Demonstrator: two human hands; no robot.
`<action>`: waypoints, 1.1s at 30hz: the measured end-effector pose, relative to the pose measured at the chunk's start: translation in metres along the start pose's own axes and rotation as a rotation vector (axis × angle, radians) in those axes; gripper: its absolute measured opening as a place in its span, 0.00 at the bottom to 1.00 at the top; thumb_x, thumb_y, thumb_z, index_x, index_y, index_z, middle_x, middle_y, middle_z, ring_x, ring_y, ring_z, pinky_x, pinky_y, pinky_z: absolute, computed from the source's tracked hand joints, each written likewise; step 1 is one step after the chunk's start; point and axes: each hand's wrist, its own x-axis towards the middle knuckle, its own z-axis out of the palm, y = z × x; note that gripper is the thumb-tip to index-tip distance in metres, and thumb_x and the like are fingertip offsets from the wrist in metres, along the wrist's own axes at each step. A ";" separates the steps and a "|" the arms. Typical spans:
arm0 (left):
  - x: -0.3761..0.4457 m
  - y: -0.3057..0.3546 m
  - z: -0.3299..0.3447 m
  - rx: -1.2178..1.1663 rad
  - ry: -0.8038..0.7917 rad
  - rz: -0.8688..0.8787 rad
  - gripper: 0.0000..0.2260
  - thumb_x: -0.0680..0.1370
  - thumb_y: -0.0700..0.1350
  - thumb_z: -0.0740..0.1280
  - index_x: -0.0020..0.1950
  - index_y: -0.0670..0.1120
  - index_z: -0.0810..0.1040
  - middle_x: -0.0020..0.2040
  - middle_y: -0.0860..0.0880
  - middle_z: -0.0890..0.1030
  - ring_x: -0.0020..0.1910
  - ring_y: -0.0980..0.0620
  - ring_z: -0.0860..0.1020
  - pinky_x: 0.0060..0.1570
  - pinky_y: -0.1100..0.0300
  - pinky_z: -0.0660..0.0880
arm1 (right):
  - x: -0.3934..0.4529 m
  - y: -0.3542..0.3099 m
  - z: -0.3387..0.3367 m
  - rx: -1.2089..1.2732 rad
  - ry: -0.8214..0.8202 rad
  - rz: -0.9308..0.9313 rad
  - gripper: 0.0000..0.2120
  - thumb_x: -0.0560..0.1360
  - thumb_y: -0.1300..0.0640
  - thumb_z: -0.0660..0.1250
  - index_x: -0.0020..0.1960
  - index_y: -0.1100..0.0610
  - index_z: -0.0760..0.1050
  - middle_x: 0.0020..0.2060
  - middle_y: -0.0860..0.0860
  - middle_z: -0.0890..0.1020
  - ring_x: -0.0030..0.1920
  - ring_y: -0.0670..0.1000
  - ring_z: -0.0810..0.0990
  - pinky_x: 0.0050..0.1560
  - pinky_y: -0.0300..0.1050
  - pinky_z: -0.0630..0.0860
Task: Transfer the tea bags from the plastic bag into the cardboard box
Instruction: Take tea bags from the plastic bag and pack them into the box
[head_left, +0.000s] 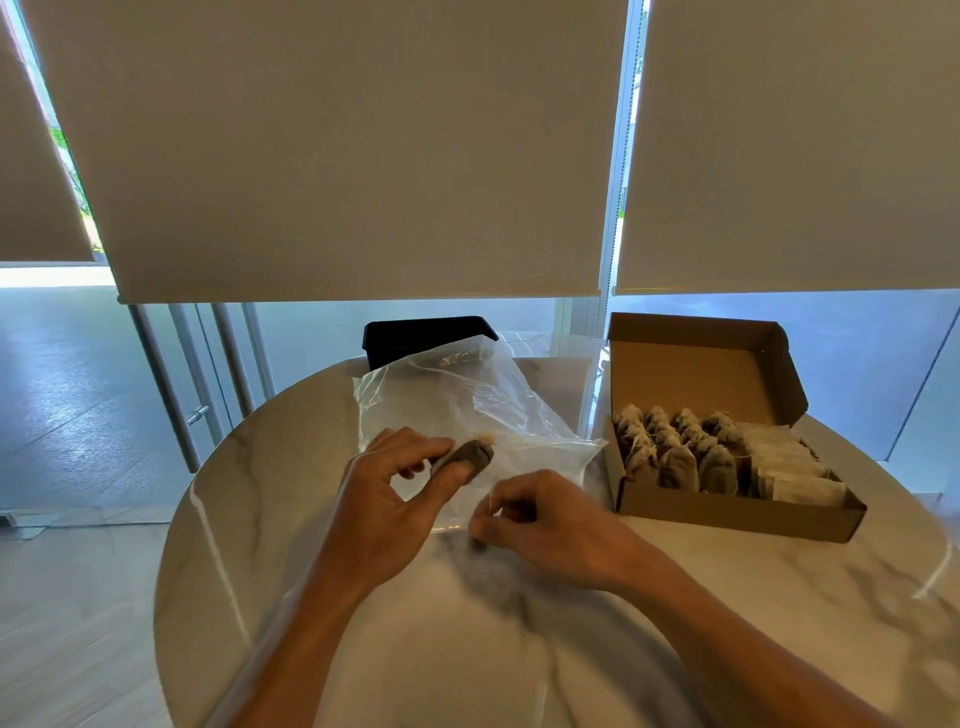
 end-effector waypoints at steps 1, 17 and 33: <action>0.000 0.000 -0.001 0.006 0.031 -0.002 0.11 0.70 0.60 0.66 0.47 0.57 0.80 0.40 0.58 0.78 0.41 0.54 0.73 0.41 0.70 0.69 | -0.001 0.000 -0.001 -0.008 -0.002 0.018 0.06 0.75 0.51 0.67 0.45 0.51 0.82 0.26 0.38 0.77 0.29 0.39 0.73 0.33 0.29 0.67; 0.000 0.005 -0.004 0.055 0.290 -0.017 0.06 0.72 0.59 0.65 0.41 0.59 0.78 0.39 0.56 0.76 0.39 0.52 0.72 0.37 0.65 0.70 | -0.007 0.009 -0.049 0.101 0.136 0.107 0.04 0.74 0.56 0.70 0.49 0.50 0.79 0.34 0.48 0.83 0.33 0.43 0.79 0.36 0.34 0.74; -0.006 0.007 0.015 0.033 -0.034 -0.037 0.07 0.68 0.60 0.65 0.44 0.64 0.79 0.39 0.64 0.79 0.40 0.59 0.77 0.41 0.75 0.67 | -0.002 -0.008 -0.036 0.253 0.192 -0.042 0.02 0.70 0.61 0.73 0.42 0.58 0.82 0.42 0.49 0.85 0.45 0.44 0.83 0.50 0.43 0.79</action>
